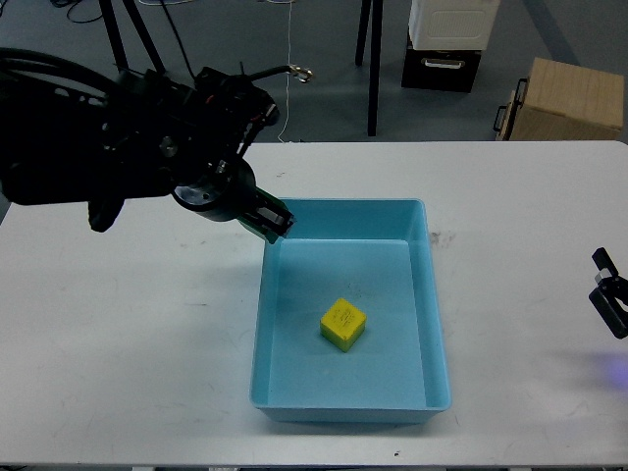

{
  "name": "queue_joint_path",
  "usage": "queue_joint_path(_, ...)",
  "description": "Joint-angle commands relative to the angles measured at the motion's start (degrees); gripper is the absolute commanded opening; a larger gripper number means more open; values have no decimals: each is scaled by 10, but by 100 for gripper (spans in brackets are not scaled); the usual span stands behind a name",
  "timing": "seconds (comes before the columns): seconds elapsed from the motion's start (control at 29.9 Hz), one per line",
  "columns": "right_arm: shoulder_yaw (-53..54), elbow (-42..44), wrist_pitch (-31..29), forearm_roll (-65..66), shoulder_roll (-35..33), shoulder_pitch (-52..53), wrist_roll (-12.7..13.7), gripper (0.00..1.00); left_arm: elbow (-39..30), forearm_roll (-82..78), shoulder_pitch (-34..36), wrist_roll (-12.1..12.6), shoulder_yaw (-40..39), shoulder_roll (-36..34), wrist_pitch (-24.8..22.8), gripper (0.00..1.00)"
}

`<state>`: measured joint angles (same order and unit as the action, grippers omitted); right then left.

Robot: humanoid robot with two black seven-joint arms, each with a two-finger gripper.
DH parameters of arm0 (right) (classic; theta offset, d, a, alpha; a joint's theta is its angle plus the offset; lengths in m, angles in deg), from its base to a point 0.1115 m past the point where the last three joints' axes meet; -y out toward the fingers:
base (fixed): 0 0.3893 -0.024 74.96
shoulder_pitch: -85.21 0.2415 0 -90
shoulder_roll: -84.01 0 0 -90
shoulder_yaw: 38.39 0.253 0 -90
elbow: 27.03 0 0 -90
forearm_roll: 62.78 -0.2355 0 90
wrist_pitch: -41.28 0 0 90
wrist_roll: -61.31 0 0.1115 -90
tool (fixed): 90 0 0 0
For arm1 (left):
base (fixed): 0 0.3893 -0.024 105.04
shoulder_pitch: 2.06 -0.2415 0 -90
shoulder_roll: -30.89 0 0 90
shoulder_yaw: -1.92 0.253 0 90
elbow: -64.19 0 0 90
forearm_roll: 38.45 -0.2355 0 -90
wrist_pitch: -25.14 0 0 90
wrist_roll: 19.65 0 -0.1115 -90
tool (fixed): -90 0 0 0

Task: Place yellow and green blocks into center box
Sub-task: 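Lift the green cube with the left gripper into the blue tray, then open the left gripper and raise it out of the tray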

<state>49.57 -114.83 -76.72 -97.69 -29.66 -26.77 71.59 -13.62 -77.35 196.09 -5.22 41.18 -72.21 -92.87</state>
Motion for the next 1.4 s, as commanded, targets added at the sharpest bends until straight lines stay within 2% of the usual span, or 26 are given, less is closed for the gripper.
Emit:
queue_joint_path(0.0,4,2,0,0,-1,0,0,100,30,20,2,-3,-1,106,0,0)
queue_joint_path(0.07,5,2,0,0,0,1,0,100,37,35,1,-9,-1,131,0,0)
queue_joint_path(0.27,5,4,0,3,0,2,0,100,40,51,-3,-23,-1,131,0,0)
queue_joint_path(0.43,5,4,0,4,-2,2,0,100,39,51,-20,-29,-1,131,0,13)
queue_joint_path(0.47,5,4,0,5,-3,2,0,100,38,52,-22,-33,-1,131,0,18)
queue_joint_path(0.5,5,4,0,9,-3,2,0,100,38,53,-22,-40,-1,131,0,28)
queue_joint_path(0.57,5,4,0,15,-4,2,0,100,37,56,-29,-56,-1,131,0,59)
queue_joint_path(0.67,5,4,0,16,-5,1,0,100,38,58,-39,-82,-2,131,0,83)
queue_joint_path(1.04,1,3,0,22,-5,1,1,100,39,59,-22,-92,-71,131,0,89)
queue_joint_path(1.2,-2,4,0,26,-4,2,0,100,46,98,-34,-106,-180,20,0,89)
queue_joint_path(1.37,-5,4,0,27,-2,6,0,100,47,160,-106,-107,-337,-79,0,89)
